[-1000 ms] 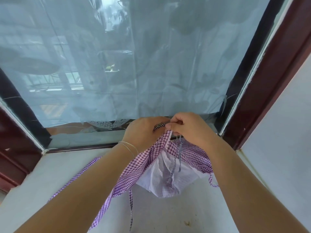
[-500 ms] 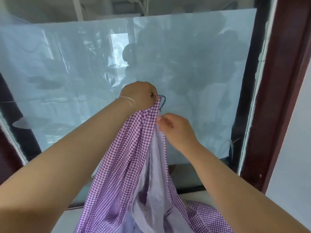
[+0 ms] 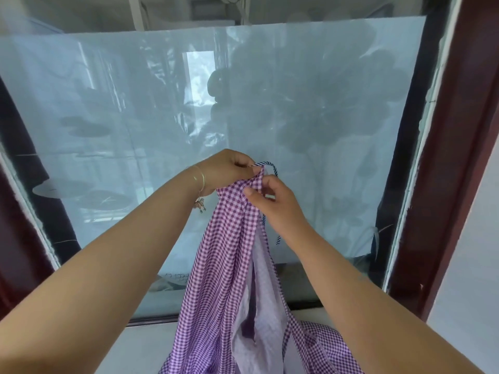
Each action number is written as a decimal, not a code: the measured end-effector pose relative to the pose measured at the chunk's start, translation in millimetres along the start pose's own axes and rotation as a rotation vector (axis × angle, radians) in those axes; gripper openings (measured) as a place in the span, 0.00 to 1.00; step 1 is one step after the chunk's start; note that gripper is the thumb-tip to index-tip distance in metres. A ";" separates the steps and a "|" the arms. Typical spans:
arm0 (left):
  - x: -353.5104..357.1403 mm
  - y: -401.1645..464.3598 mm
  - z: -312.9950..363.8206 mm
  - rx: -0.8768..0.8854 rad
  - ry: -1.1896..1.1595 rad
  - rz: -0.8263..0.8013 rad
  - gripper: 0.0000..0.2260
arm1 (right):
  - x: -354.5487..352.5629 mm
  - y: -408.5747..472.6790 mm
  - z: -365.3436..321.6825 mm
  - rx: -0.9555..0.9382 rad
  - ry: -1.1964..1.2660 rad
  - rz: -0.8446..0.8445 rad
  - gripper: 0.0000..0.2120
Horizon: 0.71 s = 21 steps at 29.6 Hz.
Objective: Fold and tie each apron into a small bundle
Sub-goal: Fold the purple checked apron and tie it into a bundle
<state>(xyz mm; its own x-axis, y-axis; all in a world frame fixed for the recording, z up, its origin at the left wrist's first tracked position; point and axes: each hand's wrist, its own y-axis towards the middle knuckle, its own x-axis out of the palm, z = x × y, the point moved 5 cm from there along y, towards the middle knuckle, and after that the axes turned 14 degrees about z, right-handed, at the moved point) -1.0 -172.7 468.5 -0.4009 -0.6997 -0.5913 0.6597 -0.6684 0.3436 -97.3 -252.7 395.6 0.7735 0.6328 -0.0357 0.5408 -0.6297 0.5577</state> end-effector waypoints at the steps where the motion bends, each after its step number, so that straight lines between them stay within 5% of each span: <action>1: 1.7 -0.9 -1.0 -0.016 -0.042 -0.039 0.11 | -1.3 4.1 -1.7 0.017 0.060 -0.013 0.09; 3: -2.4 3.3 -4.1 -0.016 -0.038 0.047 0.09 | 5.2 4.6 7.1 0.047 0.006 -0.093 0.13; 7: -40.5 12.1 -5.9 0.030 -0.025 0.669 0.12 | 21.0 -10.7 60.8 0.046 -0.503 -0.422 0.18; 9: -64.9 10.1 -12.0 0.085 -0.069 0.906 0.14 | -0.7 9.4 73.5 -0.035 -0.834 -0.293 0.15; 12: -74.4 11.4 -23.8 0.080 -0.247 0.941 0.13 | -57.1 57.1 39.7 -0.147 -0.879 0.232 0.15; 14: -68.4 11.7 -36.1 -0.005 -0.456 0.891 0.13 | -79.9 78.0 21.3 -0.218 -0.851 0.408 0.14; 18: -61.4 9.8 -67.1 -0.156 -0.610 0.819 0.11 | -69.2 58.5 77.7 -0.072 -1.076 0.222 0.13; 21: -59.7 2.4 -88.3 -0.215 -0.581 0.812 0.13 | -57.4 26.0 126.9 0.021 -0.951 0.056 0.11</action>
<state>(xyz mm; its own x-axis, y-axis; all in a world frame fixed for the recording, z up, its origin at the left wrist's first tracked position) 80.7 -110.2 440.2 0.0099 -0.9739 0.2269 0.9469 0.0821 0.3110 -85.7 -362.6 306.9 0.7380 -0.0243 -0.6744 0.4938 -0.6617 0.5642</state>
